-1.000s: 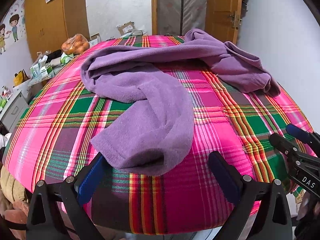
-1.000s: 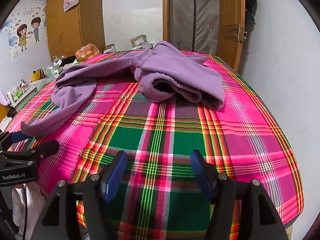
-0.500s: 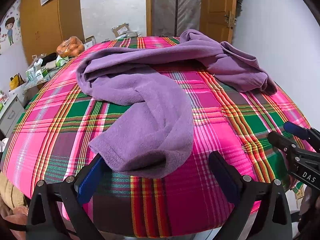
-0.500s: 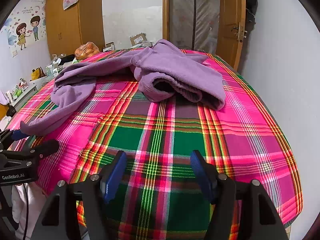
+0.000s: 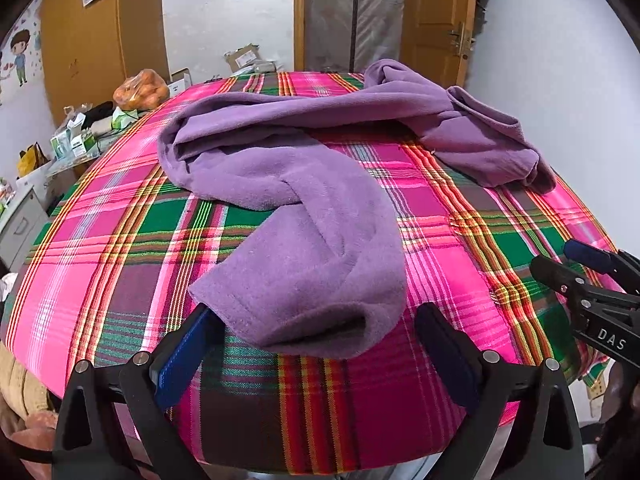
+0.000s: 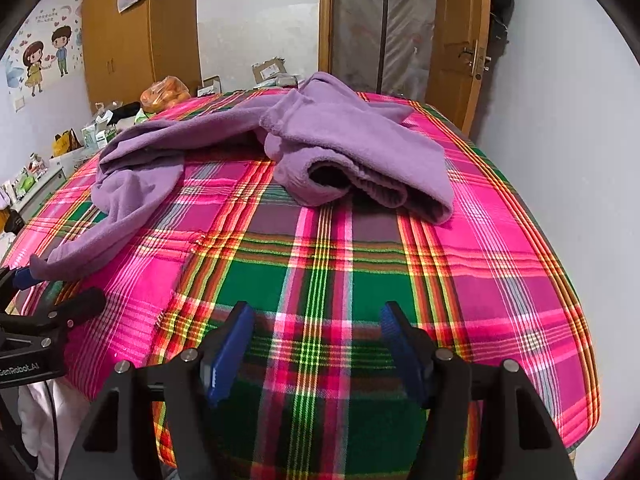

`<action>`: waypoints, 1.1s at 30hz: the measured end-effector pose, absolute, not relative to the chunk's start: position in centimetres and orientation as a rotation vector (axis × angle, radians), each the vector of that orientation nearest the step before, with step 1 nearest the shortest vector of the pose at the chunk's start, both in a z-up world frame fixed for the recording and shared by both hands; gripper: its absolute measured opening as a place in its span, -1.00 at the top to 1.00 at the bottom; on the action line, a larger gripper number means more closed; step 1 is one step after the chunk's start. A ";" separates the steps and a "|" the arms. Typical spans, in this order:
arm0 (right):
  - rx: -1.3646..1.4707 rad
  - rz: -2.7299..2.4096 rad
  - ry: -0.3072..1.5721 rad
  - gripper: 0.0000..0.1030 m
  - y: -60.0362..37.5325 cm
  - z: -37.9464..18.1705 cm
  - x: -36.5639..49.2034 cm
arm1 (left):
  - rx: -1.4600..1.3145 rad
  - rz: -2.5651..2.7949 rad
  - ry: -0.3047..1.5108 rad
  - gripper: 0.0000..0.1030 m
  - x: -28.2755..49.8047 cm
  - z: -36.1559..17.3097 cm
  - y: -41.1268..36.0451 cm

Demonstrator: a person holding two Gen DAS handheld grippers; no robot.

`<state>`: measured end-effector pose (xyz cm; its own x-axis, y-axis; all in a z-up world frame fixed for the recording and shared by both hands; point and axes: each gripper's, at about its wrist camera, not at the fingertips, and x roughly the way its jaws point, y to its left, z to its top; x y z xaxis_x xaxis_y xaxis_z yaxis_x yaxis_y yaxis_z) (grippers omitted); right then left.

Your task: Fold clothes

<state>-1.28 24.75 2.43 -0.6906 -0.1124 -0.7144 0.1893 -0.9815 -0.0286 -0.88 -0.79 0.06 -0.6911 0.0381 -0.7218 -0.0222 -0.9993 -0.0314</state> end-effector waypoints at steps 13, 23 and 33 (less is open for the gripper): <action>1.138 -2.703 0.173 -0.23 22.9 3.2 -2.0 | -1.188 2.867 -0.034 -0.84 -0.7 1.4 -0.8; 1.111 -2.705 0.168 -0.23 22.7 3.8 -2.4 | -1.190 2.863 -0.040 -0.84 -0.8 1.7 -0.8; 1.098 -2.701 0.185 -0.23 22.1 4.0 -2.5 | -1.188 2.862 -0.060 -0.84 -0.9 1.9 -1.3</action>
<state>-2.50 22.14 4.04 -0.6970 -0.1549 -0.7001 0.2488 -0.9680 -0.0335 -0.87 -1.32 1.90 -0.7053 0.0534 -0.7069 -0.0239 -0.9984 -0.0516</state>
